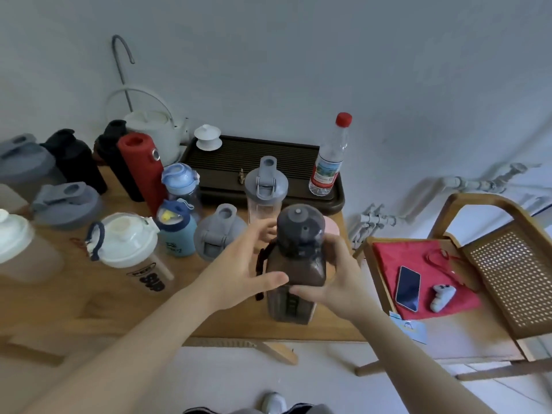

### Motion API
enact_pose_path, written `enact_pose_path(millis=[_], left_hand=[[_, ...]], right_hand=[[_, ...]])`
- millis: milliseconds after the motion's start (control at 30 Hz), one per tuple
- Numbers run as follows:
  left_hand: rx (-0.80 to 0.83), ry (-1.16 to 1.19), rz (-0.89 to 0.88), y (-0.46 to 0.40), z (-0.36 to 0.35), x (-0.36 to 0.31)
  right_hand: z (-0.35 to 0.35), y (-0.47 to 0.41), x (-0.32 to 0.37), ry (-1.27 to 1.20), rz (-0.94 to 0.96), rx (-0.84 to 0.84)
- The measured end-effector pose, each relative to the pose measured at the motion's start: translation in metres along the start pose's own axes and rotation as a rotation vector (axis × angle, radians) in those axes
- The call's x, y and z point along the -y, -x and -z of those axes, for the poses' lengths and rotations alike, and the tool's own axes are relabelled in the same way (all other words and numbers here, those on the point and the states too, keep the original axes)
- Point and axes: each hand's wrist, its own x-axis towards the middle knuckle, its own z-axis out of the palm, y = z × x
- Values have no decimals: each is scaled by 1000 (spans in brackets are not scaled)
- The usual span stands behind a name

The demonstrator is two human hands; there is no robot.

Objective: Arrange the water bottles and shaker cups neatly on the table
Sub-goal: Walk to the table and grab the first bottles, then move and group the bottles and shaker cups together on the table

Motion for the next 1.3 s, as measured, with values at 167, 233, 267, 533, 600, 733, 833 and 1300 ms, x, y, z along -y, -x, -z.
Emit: enact_pose_path(millis=[167,233,267,533,600,733,833,1300], left_hand=[[-104,171,-18,0,-7,-11],[-193,185,-37,-1,-6,-16],[-240,184,-47,-2,-4,-18],[-464,224,12,23,34,-21],[-498,211,63,40,40,-15],[-546,111,153,77,48,-8],[-586,81,197,96,56,-4],[-676,207,136,118,100,0]], right_hand=[[20,-15,34,-233,167,3],[20,-22,40,-266,195,12],[19,-24,44,-283,208,16],[-5,-71,54,-500,39,250],[-22,-85,48,-513,-147,332],[-69,-94,25,-26,-70,390],[-93,-94,16,76,26,366],[-85,-101,36,96,175,47]])
